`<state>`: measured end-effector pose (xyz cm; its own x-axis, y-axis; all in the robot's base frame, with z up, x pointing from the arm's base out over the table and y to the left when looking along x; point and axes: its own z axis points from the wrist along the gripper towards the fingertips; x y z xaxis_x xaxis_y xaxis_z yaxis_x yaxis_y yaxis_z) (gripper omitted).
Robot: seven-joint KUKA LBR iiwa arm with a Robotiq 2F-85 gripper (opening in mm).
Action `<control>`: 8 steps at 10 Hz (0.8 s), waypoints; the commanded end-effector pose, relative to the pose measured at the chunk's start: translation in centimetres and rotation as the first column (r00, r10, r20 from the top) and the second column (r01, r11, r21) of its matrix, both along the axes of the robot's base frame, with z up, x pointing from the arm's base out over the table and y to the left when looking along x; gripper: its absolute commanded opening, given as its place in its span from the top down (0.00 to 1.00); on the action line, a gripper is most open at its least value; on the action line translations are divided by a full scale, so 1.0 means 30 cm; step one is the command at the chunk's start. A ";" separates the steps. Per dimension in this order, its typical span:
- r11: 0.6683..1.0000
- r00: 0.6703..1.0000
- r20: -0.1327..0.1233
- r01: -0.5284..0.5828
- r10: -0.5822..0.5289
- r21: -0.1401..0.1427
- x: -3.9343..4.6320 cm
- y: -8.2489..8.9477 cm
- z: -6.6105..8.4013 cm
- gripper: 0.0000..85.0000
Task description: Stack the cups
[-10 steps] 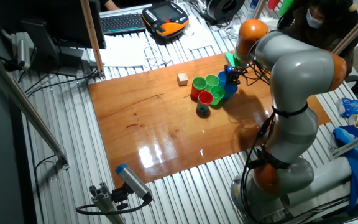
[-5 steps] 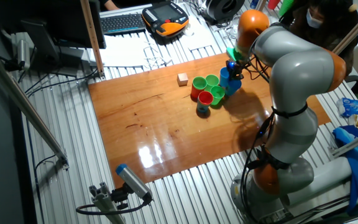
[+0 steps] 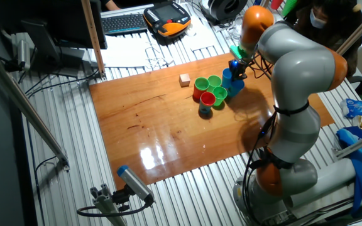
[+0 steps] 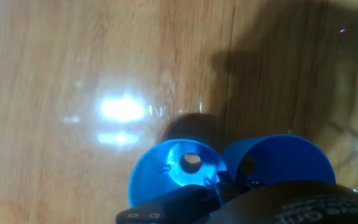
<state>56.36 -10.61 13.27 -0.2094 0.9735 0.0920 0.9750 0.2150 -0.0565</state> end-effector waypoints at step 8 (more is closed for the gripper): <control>0.999 0.999 0.025 0.023 -0.022 -0.026 0.000 0.000 0.000 1.00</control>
